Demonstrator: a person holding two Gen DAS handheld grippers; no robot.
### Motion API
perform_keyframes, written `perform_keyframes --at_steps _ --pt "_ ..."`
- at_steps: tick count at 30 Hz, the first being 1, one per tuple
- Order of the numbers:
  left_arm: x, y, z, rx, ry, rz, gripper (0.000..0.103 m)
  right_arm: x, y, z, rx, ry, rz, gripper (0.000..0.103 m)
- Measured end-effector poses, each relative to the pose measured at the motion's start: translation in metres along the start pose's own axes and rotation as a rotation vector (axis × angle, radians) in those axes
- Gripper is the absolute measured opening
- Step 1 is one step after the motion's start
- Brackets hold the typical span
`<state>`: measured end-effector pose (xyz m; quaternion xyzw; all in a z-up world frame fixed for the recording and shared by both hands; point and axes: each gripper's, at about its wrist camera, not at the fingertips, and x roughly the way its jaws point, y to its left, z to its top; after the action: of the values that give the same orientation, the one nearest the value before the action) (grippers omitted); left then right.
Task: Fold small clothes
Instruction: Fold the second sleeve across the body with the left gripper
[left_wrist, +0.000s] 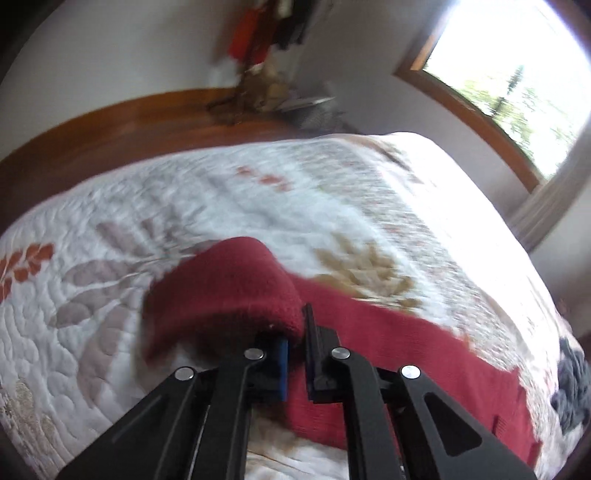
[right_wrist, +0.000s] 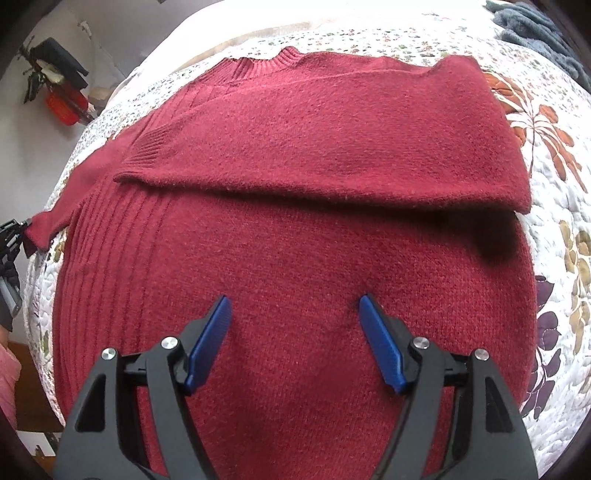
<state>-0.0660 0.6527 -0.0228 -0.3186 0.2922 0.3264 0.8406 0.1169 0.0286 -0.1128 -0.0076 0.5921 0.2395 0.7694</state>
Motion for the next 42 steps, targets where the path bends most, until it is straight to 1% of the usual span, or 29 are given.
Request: perform_keyframes --at_steps 3,5,9,14,18,24,27,30,33,36,39,42 --pt "-0.010 -0.049 -0.007 0.083 0.000 -0.088 0.006 -0.005 -0.004 0.000 0.021 -0.001 0.019 0.069" --pt "-0.013 -0.078 -0.012 0.121 0.012 -0.137 0.006 -0.007 -0.006 0.000 0.030 -0.002 0.028 0.069" --pt "-0.015 -0.131 -0.029 0.181 0.037 -0.228 0.006 -0.011 -0.009 -0.002 0.031 -0.008 0.029 0.069" --pt "-0.017 -0.204 -0.061 0.240 0.072 -0.349 0.006 -0.014 -0.012 -0.004 0.028 -0.015 0.032 0.069" --pt "-0.015 -0.254 -0.094 0.292 0.098 -0.416 0.006 -0.014 -0.016 -0.005 0.034 -0.019 0.044 0.069" --pt "-0.003 -0.304 -0.141 0.316 0.170 -0.478 0.006 -0.015 -0.020 -0.009 0.037 -0.025 0.060 0.069" --pt "0.007 -0.315 -0.161 0.325 0.195 -0.481 0.006 -0.015 -0.022 -0.010 0.040 -0.028 0.071 0.069" --pt "0.023 -0.319 -0.177 0.326 0.236 -0.463 0.006 -0.015 -0.022 -0.010 0.040 -0.027 0.075 0.069" --pt "0.040 -0.313 -0.190 0.319 0.289 -0.445 0.006 -0.015 -0.023 -0.010 0.037 -0.024 0.076 0.069" --pt "0.052 -0.307 -0.201 0.318 0.345 -0.443 0.007 -0.014 -0.022 -0.009 0.036 -0.021 0.072 0.069" --pt "0.064 -0.299 -0.213 0.321 0.418 -0.439 0.009 -0.013 -0.021 -0.008 0.034 -0.015 0.063 0.069" --pt "0.061 -0.289 -0.214 0.317 0.453 -0.468 0.011 -0.012 -0.018 -0.006 0.027 -0.002 0.049 0.069"
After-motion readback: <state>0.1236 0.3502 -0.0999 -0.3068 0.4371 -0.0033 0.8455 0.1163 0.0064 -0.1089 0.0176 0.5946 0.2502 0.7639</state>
